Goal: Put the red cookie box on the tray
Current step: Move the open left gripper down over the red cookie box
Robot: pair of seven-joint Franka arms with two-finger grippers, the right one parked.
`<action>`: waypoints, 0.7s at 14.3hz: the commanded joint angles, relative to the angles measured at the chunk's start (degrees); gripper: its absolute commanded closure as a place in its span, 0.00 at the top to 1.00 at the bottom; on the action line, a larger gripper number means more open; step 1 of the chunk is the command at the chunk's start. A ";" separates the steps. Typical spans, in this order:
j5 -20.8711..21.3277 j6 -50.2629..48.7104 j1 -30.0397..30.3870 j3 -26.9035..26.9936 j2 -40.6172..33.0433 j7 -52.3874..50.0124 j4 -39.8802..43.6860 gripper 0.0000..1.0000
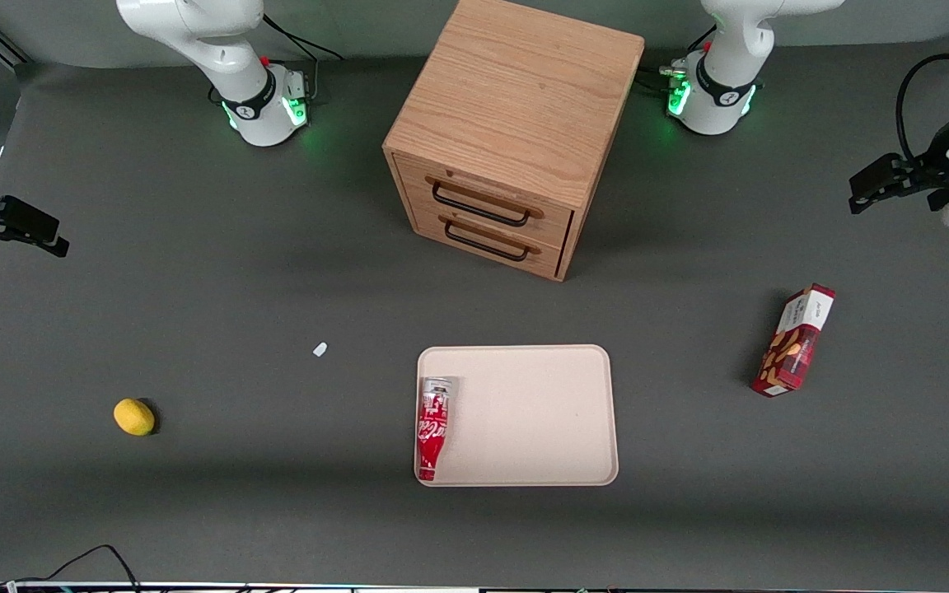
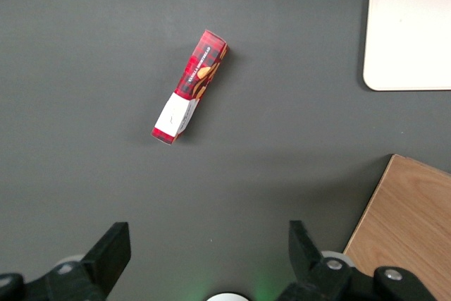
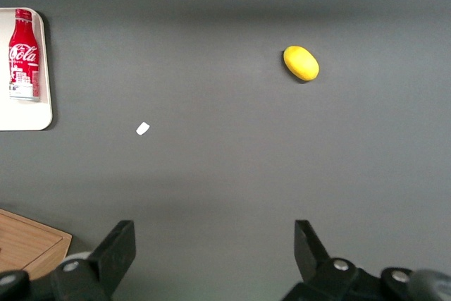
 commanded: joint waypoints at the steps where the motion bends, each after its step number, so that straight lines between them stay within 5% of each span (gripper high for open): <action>1: 1.93 2.02 -0.04 -0.50 1.48 0.70 -2.90 1.00; 10: 2.02 32.77 1.19 3.18 13.34 23.37 -14.59 1.00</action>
